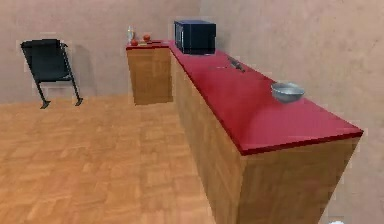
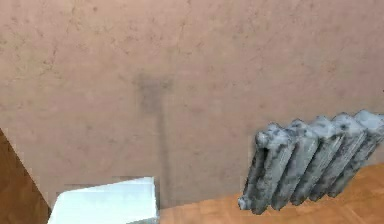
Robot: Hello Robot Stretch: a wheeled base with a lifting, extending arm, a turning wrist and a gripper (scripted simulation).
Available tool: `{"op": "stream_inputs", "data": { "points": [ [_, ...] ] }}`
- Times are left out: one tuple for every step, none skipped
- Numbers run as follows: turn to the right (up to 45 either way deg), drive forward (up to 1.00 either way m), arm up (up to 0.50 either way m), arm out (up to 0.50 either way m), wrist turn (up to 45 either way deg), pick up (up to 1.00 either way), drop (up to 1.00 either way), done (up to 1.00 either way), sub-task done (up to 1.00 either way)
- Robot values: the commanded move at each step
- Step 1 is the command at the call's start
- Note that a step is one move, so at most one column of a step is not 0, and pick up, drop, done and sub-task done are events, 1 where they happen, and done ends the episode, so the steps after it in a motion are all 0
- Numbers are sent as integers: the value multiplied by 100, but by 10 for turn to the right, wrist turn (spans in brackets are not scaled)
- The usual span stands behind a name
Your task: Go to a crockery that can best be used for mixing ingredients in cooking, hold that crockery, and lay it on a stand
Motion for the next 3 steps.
{"op": "stream_inputs", "data": {
  "points": [
    [0, 55, 0, 0, 0, 0, 0, 0, 0],
    [-420, 0, 0, 0, 0, 0, 0, 0, 0],
    [0, 0, 50, 0, 0, 0, 0, 0, 0]
  ]
}}
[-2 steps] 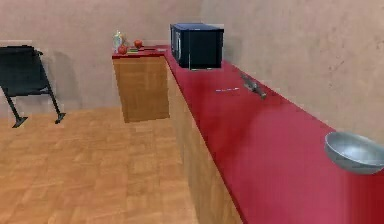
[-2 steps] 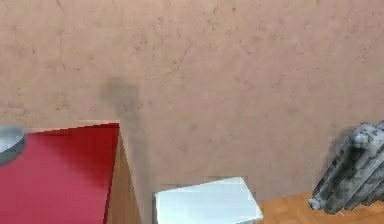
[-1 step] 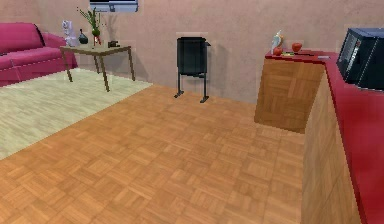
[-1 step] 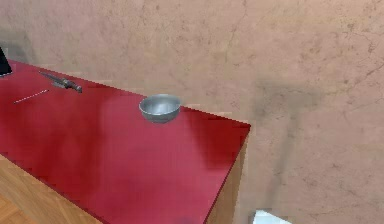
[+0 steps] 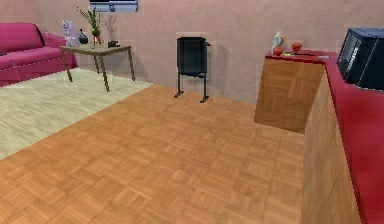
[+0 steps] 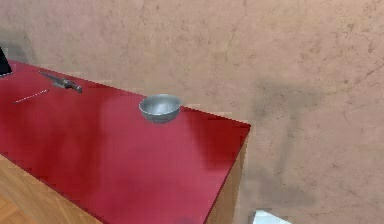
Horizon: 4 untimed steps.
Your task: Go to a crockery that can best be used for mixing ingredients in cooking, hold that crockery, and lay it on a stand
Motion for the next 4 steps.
{"op": "stream_inputs", "data": {
  "points": [
    [0, 0, 38, 0, 0, 0, 0, 0, 0],
    [0, 0, 0, 42, 0, 0, 0, 0, 0],
    [0, 0, 0, 0, 450, 0, 0, 0, 0],
    [0, 0, 0, 0, 450, 0, 0, 0, 0]
  ]
}}
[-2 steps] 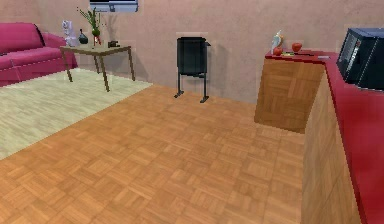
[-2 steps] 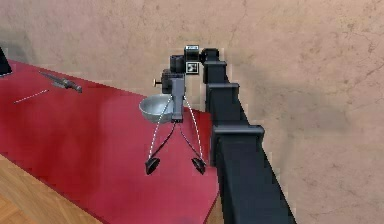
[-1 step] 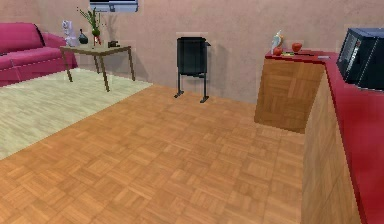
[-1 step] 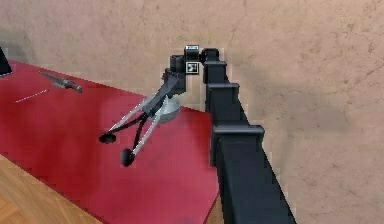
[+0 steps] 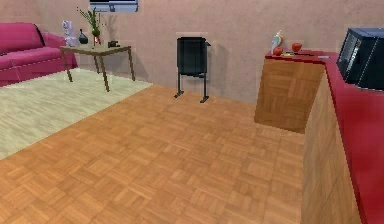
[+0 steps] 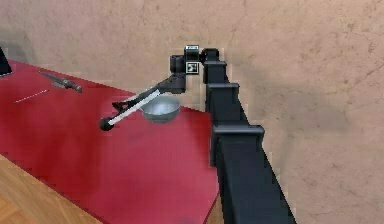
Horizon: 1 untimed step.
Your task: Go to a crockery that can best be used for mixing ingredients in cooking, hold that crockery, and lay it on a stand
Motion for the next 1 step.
{"op": "stream_inputs", "data": {
  "points": [
    [0, 0, 0, 0, 450, 0, 0, 0, 0]
  ]
}}
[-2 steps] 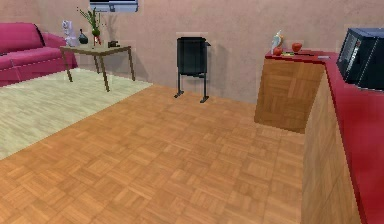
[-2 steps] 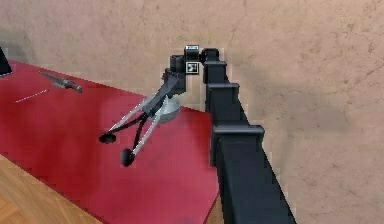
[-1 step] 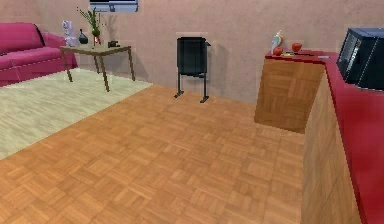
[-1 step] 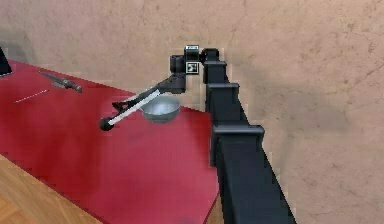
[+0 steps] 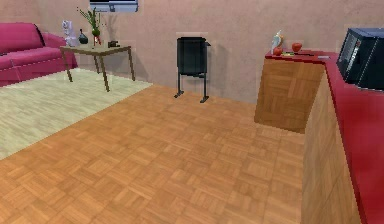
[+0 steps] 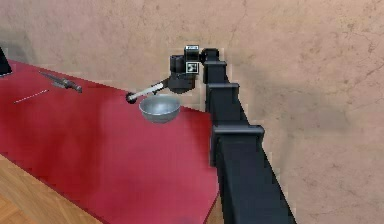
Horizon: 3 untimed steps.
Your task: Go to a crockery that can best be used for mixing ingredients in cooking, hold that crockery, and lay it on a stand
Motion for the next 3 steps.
{"op": "stream_inputs", "data": {
  "points": [
    [0, 0, 0, 0, 90, 0, 0, 0, 0],
    [0, 0, -8, 0, 0, 0, 0, 0, 0],
    [0, 0, 0, 0, 0, 100, 0, 0, 0]
  ]
}}
